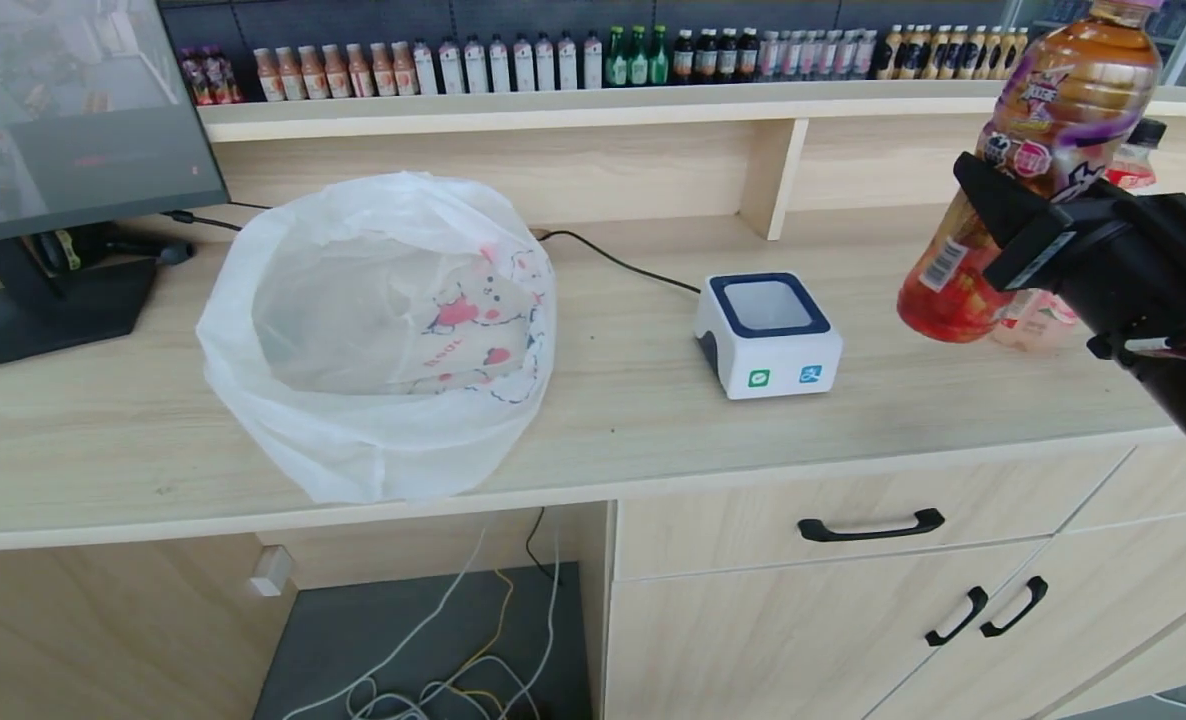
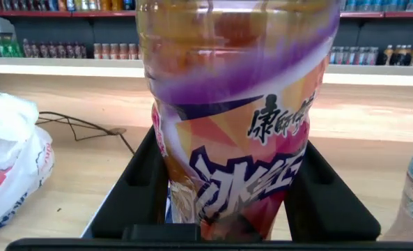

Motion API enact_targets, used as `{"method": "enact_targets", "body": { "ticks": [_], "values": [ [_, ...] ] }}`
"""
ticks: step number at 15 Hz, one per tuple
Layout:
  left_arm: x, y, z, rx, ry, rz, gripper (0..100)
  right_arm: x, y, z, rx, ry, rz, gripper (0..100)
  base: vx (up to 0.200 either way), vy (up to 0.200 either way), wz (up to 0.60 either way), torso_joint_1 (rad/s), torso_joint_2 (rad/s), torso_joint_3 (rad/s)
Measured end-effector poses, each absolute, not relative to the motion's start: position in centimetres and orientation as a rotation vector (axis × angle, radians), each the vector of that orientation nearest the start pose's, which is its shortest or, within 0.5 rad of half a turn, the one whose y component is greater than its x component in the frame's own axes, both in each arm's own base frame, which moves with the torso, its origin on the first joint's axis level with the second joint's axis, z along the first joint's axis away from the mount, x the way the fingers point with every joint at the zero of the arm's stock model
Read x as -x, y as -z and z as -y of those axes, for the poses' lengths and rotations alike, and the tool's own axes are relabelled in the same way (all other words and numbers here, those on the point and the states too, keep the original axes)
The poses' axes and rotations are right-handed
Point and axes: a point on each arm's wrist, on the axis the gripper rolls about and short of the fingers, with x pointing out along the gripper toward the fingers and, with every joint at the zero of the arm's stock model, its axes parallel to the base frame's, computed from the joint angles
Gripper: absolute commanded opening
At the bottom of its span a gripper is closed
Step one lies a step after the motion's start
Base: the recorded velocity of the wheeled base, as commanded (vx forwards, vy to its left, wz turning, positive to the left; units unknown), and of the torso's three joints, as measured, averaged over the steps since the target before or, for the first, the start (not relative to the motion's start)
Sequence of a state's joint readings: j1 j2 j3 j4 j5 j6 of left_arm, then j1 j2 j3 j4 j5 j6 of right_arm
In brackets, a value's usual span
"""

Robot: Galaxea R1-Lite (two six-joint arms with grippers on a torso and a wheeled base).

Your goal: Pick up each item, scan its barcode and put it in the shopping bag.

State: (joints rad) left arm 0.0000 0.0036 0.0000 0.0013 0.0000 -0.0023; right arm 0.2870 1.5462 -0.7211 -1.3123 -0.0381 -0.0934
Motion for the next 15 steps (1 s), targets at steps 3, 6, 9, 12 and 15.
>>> {"method": "enact_targets", "body": {
  "ticks": [3, 6, 9, 12, 15],
  "values": [
    [2.3, -7.5, 0.0, 0.0, 0.0, -0.006, 100, -25.2, -28.4, -7.9, 0.051, -0.179, 0.473, 0, 0.0, 0.0, 0.0, 0.0, 0.0, 0.0],
    [2.3, -7.5, 0.0, 0.0, 0.0, -0.005, 100, -25.9, -29.4, -8.5, 0.098, -0.185, 0.503, 0, 0.0, 0.0, 0.0, 0.0, 0.0, 0.0],
    [2.3, -7.5, 0.0, 0.0, 0.0, -0.005, 100, -26.7, -31.1, -9.8, 0.194, -0.265, 0.586, 0, 0.0, 0.0, 0.0, 0.0, 0.0, 0.0],
    [2.3, -7.5, 0.0, -0.002, 0.0, -0.005, 100, -27.9, -32.5, -11.7, 0.308, -0.265, 0.668, 0, 0.0, 0.0, 0.0, 0.0, 0.0, 0.0],
    [2.3, -7.5, 0.0, -0.001, 0.0, -0.005, 100, -28.3, -32.2, -13.3, 0.483, -0.239, 0.7, 0, 0.0, 0.0, 0.0, 0.0, 0.0, 0.0]
  ]
}}
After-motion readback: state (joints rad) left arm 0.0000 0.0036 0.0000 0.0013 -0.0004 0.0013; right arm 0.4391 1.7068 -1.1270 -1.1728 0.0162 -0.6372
